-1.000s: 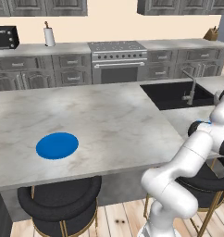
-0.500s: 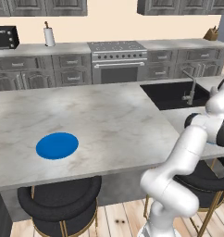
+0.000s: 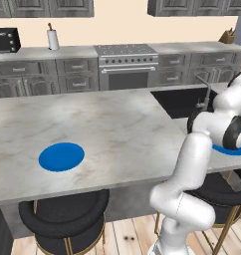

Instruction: Pick the chicken drumstick and bell pepper from their plates and place them in the bowl. Then put the bowl in the fridge.

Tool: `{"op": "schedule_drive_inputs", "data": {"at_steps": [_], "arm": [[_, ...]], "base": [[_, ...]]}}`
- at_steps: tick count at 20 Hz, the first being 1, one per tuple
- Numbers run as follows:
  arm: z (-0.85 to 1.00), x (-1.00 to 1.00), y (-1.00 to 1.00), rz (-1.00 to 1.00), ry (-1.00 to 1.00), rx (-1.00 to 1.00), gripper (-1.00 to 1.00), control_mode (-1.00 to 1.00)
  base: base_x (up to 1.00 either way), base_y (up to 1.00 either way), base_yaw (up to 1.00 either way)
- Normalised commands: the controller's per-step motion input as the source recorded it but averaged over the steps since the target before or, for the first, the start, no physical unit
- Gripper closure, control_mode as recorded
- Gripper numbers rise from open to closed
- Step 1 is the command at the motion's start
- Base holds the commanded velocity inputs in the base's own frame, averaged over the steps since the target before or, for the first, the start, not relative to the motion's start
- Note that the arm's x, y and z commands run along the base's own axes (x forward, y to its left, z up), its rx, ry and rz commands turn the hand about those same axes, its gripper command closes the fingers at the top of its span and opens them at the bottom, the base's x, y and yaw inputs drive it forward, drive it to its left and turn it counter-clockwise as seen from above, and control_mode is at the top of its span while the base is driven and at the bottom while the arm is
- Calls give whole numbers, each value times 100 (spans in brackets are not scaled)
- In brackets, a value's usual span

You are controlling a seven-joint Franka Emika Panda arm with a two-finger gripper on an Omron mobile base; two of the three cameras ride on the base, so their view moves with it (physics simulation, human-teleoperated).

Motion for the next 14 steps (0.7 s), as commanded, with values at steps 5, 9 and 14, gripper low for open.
{"op": "schedule_drive_inputs", "data": {"at_steps": [5,9,14], "arm": [[0,-23,80,0,-3,-12,100,-100],[12,-19,75,0,0,-12,100,-100],[13,-10,77,3,0,-12,100,-100]], "base": [[0,0,0],[0,0,0],[0,0,0]]}}
